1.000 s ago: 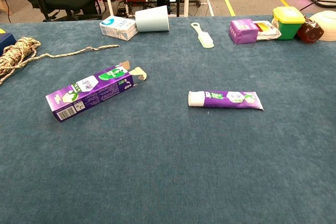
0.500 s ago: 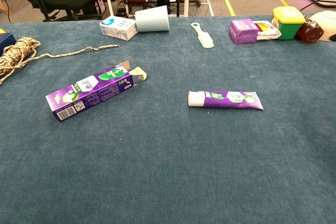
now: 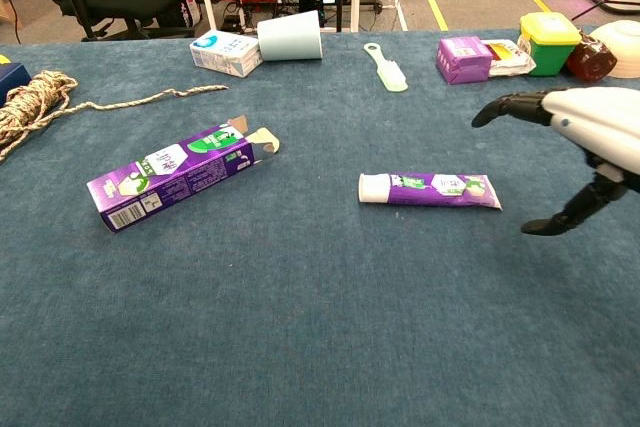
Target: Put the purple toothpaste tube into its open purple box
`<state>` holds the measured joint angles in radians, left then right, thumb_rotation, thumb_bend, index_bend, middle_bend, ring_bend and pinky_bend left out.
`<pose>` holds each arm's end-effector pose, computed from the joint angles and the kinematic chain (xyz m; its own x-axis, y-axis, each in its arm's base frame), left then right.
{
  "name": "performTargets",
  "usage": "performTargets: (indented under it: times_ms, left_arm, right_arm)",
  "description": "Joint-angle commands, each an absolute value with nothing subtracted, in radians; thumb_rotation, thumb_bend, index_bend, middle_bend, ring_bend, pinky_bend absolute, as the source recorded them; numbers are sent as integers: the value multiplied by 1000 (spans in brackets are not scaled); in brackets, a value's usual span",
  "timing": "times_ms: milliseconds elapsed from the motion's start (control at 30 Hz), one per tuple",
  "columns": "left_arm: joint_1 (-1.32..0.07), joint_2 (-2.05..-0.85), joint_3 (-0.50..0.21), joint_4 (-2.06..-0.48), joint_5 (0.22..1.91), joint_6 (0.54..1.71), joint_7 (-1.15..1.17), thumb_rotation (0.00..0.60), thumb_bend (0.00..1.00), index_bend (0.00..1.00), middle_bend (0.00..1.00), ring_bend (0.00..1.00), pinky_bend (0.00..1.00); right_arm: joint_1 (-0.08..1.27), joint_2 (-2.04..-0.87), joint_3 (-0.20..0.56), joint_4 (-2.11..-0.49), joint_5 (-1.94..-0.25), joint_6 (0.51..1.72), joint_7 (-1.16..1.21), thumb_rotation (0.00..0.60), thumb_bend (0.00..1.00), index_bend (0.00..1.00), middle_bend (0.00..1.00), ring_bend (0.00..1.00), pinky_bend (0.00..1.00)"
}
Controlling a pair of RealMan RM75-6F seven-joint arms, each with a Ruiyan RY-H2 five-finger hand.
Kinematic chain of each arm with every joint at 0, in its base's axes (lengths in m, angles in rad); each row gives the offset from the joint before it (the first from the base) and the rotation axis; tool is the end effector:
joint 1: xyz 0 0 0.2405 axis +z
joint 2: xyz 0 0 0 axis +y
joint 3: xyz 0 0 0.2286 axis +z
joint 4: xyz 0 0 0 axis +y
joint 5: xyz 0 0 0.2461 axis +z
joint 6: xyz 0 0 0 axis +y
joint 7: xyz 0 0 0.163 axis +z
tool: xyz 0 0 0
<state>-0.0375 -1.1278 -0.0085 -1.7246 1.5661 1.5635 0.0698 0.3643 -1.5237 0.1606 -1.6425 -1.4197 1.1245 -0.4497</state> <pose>-0.2708 0.1753 0.1029 0.3510 -0.0140 0.9363 0.9357 -0.0316 -0.3513 -0.1564 -0.2675 -0.0383 0.4413 -0.1636 0.8823 -0.8678 -0.3280 0.3732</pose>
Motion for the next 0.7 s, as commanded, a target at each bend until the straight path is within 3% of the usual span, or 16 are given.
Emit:
performTargets:
  times_ms: [33, 200, 700]
  left_arm:
    - [-39, -1127, -12, -1726, 1558, 1558, 71, 600, 54, 0, 0, 0, 73]
    - [-45, -1128, -18, -1729, 1541, 1543, 78, 600, 54, 0, 0, 0, 73]
    - [-52, -1117, -29, -1738, 1512, 1523, 74, 600, 54, 0, 0, 0, 73]
  right_arm:
    - [420, -1610, 215, -1601, -1314, 1087, -553, 600, 98, 224, 201, 201, 147]
    - [450, -1690, 245, -1559, -1256, 1117, -618, 600, 135, 270, 264, 280, 220]
    - [517, -1879, 279, -1431, -1107, 1192, -782, 600, 186, 335, 350, 372, 257]
